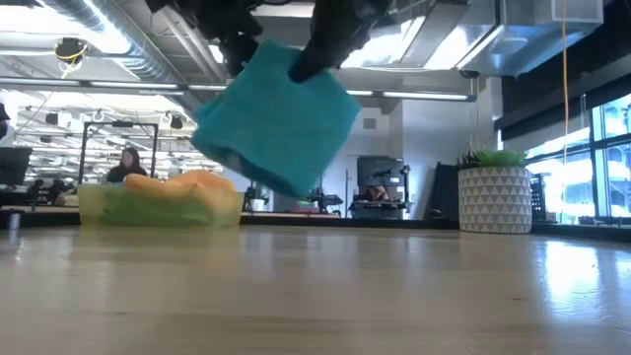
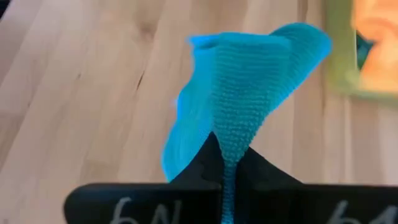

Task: Fold microfiber towels
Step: Put the folded blue towel into the yellow bin

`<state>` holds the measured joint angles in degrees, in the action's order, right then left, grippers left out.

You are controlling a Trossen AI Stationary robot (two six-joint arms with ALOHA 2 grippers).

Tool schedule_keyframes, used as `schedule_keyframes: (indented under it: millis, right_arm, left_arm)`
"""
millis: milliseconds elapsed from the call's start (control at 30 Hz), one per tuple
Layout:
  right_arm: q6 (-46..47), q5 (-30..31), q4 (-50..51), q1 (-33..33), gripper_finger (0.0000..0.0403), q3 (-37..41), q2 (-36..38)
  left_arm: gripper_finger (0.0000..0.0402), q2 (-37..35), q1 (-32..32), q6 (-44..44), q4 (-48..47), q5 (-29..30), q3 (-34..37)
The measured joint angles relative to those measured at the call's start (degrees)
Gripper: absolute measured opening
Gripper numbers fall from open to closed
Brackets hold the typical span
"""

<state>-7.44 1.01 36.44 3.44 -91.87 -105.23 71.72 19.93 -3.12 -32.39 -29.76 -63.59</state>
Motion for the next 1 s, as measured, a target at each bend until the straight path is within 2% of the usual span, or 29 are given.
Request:
schedule_keyframes:
  millis: [200,267,467,533,800,1000]
  right_arm:
    - [-10.28,-0.23,5.82,0.07,0.0004,-4.81,0.0]
    - [-12.22,-0.21,6.62,0.07,0.0004,-6.1,0.0]
    - [-12.35,0.13,7.94,-0.93,0.0004,-8.0,0.0]
    - [-12.33,0.38,7.99,-1.18,0.0004,-8.2,0.0]
    - [-11.0,0.69,9.44,-1.67,0.0005,-8.2,0.0]
    - [-8.46,0.82,10.43,-2.75,0.0005,-8.17,0.0]
  left_arm:
    - [0.0226,1.78,4.4,5.28,3.2,-0.27,-0.04]
    - [0.0229,3.38,5.91,9.02,3.67,-3.01,-0.09]
    - [0.0231,10.56,7.75,20.56,2.89,-27.27,-0.07]
    - [0.0231,12.44,6.84,21.25,2.86,-32.44,-0.07]
    - [0.0231,14.58,4.76,22.52,3.14,-38.53,-0.07]
    - [0.0231,14.58,5.32,24.87,3.47,-39.72,-0.07]
